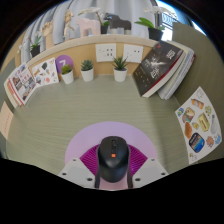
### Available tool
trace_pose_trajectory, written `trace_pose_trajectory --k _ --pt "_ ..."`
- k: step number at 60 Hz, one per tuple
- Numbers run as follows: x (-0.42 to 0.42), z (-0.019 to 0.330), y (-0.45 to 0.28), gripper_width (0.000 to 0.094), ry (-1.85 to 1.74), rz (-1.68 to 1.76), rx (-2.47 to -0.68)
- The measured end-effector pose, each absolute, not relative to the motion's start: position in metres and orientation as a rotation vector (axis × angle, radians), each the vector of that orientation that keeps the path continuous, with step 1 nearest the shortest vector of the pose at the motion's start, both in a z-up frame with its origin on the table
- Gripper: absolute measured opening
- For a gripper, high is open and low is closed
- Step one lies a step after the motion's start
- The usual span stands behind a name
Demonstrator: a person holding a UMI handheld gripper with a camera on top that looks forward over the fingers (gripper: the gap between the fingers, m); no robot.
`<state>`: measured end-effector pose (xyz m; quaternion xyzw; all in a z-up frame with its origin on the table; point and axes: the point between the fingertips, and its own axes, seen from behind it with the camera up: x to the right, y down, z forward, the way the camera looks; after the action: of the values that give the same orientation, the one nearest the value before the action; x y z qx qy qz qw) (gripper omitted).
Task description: Arrange mouse
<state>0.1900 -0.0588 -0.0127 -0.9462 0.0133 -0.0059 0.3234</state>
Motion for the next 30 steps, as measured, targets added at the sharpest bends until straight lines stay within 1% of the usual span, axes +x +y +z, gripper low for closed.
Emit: trace_pose_trajectory --k 2,7,22,23,26,27,28,29,30 --pt "0.191 -0.014 -0.059 0.0371 0.052 -0.009 -2.472" --pt "0.19 -0.014 -0.061 0.0401 0.059 0.003 -2.469" --pt "0.195 -0.016 -0.063 0.0555 0.088 -0.037 -2.481" --pt "0.197 -0.016 -0.063 0.0575 0.094 -0.041 -2.484" --pt "0.203 -0.014 -0.064 0.0677 0.101 -0.073 -2.495" --pt "0.206 -0.014 -0.065 0.0721 0.102 -0.089 -2.498" --pt "0.208 -0.012 -0.066 0.0796 0.103 -0.105 -2.501" --pt "0.21 -0.012 -0.067 0.084 0.103 -0.119 -2.505" --pt "0.21 -0.011 -0.069 0.0862 0.101 -0.13 -2.511"
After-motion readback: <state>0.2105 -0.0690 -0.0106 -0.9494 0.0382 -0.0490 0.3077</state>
